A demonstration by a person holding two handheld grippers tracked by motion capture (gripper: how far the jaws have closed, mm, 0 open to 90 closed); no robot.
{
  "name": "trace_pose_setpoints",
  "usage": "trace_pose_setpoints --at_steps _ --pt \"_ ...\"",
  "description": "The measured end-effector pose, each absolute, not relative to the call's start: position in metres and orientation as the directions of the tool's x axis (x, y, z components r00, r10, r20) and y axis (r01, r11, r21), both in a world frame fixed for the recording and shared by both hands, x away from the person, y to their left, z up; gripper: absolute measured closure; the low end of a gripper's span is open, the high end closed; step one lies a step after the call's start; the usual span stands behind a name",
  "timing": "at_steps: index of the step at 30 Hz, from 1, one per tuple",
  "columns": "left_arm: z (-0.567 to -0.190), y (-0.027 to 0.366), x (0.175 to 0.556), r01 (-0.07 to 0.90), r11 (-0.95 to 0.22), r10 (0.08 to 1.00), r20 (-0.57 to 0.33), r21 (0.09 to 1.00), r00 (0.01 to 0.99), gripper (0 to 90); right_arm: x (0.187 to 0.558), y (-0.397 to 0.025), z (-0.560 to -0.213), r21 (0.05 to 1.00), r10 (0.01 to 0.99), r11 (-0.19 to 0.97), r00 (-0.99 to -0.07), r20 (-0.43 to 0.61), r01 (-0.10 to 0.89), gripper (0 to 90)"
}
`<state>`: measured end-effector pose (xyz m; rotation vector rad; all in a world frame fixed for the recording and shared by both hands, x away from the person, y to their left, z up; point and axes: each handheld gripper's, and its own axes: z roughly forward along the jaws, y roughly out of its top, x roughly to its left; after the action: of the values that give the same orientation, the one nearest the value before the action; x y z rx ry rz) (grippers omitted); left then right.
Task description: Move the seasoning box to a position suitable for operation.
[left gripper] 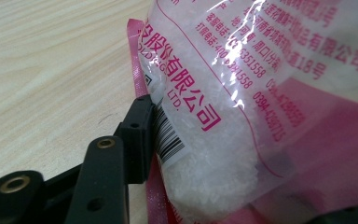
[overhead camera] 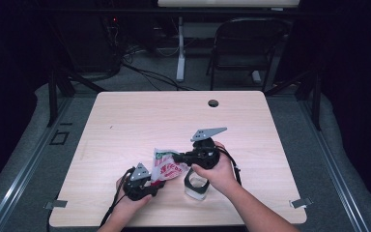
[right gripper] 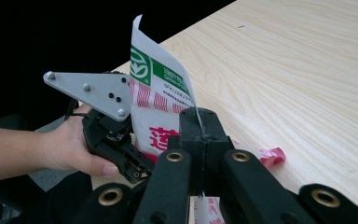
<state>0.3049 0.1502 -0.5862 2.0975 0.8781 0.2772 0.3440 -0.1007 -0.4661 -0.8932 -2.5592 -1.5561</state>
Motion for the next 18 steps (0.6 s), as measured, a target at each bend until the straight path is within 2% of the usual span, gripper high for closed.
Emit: trace_pose_setpoints --at_steps 9,18 --pt "-0.580 0.151 0.305 0.496 -0.409 0.684 -0.102 0.766 0.723 60.0 0.342 -0.102 -0.465 0.818 0.454 0.328 -0.838 0.303 0.473 90.0" --pt "-0.567 0.152 0.302 0.429 -0.471 0.695 0.024 0.771 0.719 62.4 0.337 -0.108 -0.463 0.832 0.443 0.297 -0.840 0.314 0.468 90.0"
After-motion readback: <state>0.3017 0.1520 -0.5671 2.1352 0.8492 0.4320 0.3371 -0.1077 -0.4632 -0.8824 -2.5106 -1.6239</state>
